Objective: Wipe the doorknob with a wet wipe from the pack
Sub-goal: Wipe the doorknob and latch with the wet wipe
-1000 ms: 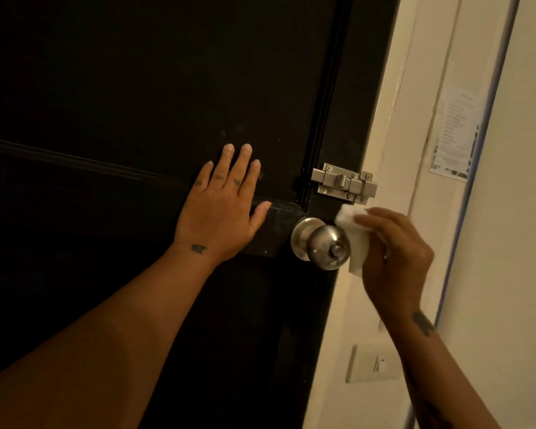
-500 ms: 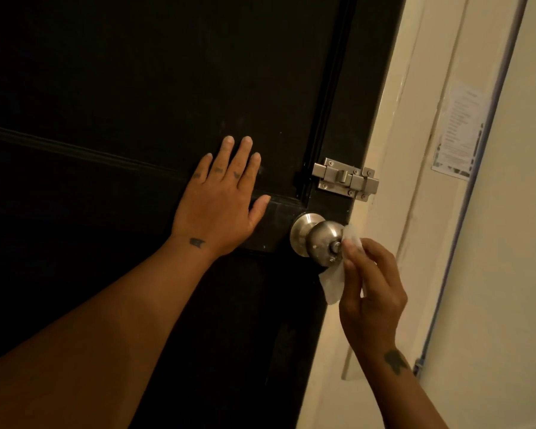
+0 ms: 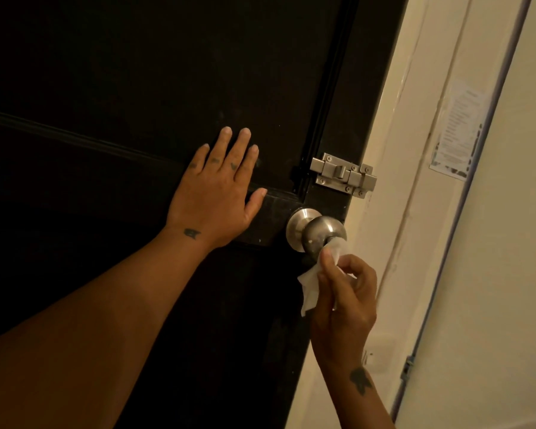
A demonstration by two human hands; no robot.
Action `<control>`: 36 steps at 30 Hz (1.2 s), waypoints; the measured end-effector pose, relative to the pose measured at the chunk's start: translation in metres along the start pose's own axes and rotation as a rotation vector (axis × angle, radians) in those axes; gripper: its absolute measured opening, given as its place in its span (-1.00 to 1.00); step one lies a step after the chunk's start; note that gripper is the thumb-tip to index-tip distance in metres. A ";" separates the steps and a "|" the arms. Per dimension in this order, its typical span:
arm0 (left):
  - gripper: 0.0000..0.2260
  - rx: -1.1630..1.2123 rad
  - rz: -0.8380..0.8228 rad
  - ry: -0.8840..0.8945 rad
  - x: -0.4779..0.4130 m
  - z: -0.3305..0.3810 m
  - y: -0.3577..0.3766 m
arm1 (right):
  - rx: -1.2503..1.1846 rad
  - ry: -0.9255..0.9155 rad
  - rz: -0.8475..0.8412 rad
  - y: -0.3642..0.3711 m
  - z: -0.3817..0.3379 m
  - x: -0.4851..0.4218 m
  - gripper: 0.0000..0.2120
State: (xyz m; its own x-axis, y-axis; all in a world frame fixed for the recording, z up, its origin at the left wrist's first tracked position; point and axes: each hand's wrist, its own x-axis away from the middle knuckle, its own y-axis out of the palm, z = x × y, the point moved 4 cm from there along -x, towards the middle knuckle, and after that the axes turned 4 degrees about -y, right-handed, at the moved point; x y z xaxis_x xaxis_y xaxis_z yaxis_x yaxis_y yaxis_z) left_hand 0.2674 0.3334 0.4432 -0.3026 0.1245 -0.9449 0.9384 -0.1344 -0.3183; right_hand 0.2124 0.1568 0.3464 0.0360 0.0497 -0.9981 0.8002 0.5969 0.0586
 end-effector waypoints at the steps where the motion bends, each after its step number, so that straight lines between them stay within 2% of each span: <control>1: -0.43 0.007 -0.006 -0.001 0.000 0.000 0.000 | 0.007 -0.012 -0.008 0.000 -0.003 -0.001 -0.70; 3: -0.43 0.023 -0.016 -0.002 0.000 0.000 0.001 | 0.001 -0.061 -0.001 -0.002 -0.008 -0.007 -0.68; 7: -0.41 0.008 0.008 -0.002 0.000 0.001 0.001 | 0.021 -0.099 0.116 -0.015 -0.015 -0.031 -0.67; 11: -0.42 0.003 0.008 0.000 0.000 0.000 0.001 | 0.069 -0.047 -0.034 0.000 -0.007 -0.041 -0.70; 16: -0.42 0.001 0.021 -0.001 0.001 -0.001 0.003 | 0.079 -0.172 -0.139 0.003 -0.004 -0.037 -0.76; 20: -0.41 0.002 0.017 0.003 0.001 -0.001 0.003 | 0.378 -0.554 -0.159 0.006 -0.009 -0.027 -0.76; 21: -0.41 0.004 0.015 0.004 0.002 0.000 0.003 | 0.412 -0.597 -0.155 0.006 -0.008 -0.026 -0.79; 23: -0.41 0.000 0.019 0.002 0.002 0.000 0.003 | 0.420 -0.614 -0.151 0.005 -0.006 -0.032 -0.80; 27: -0.41 -0.010 0.002 0.005 0.001 -0.001 0.003 | 0.340 -0.473 -0.149 0.009 -0.010 -0.054 -0.77; 29: -0.41 -0.007 -0.002 0.005 0.002 -0.001 0.004 | 0.377 -0.518 -0.169 0.012 -0.013 -0.050 -0.75; 33: -0.42 -0.007 0.014 -0.001 0.003 0.000 0.003 | 0.500 -0.729 -0.265 0.012 -0.010 -0.037 -0.74; 36: -0.41 -0.001 0.008 0.005 0.001 -0.003 0.002 | 0.495 -0.729 -0.295 0.009 -0.012 -0.053 -0.74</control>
State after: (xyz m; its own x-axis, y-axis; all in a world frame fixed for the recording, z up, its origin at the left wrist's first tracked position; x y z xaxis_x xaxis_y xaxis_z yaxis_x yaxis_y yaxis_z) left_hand 0.2696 0.3361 0.4416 -0.2942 0.1283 -0.9471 0.9409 -0.1349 -0.3106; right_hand 0.2104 0.1695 0.3997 0.0233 -0.6652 -0.7463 0.9951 0.0874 -0.0468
